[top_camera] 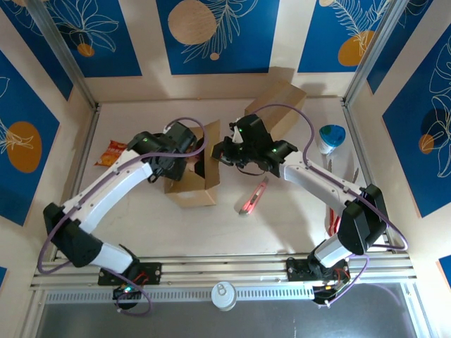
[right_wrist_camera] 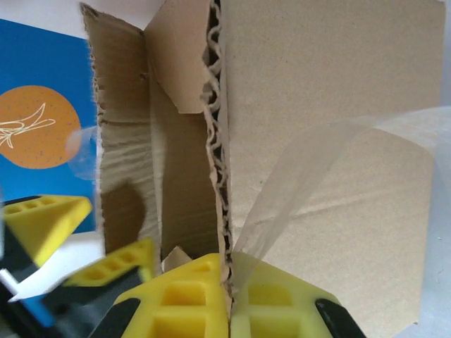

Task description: Unpack the express box

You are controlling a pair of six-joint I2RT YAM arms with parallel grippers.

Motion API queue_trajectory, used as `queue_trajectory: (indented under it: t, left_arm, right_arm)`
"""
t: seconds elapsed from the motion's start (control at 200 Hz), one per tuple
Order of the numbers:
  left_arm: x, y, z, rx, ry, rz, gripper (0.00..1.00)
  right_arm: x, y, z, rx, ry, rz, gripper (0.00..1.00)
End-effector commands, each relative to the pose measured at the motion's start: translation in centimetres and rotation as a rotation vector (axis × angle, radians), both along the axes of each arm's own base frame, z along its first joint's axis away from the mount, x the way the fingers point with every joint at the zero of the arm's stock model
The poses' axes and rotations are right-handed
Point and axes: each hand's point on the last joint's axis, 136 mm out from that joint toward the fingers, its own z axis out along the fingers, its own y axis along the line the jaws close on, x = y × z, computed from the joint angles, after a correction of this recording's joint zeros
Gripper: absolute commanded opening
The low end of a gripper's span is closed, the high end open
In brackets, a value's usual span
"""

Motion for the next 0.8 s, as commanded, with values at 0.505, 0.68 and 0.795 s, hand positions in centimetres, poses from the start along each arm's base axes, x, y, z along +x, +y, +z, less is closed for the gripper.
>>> queue_trajectory:
  t: [0.505, 0.68, 0.795]
  left_arm:
    - [-1.5, -0.6, -2.9, -0.588, 0.014, 0.013, 0.56]
    - [-1.5, 0.5, -3.4, -0.629, 0.008, 0.05, 0.55]
    - [-1.7, 1.1, -4.4, -0.633, 0.021, 0.074, 0.54]
  right_arm:
    - [-0.5, -1.7, 1.8, 0.033, -0.045, 0.013, 0.0]
    - [-0.5, -2.2, 1.7, 0.026, -0.046, 0.004, 0.0]
    - [-0.5, -2.6, 1.5, 0.021, -0.043, -0.005, 0.0]
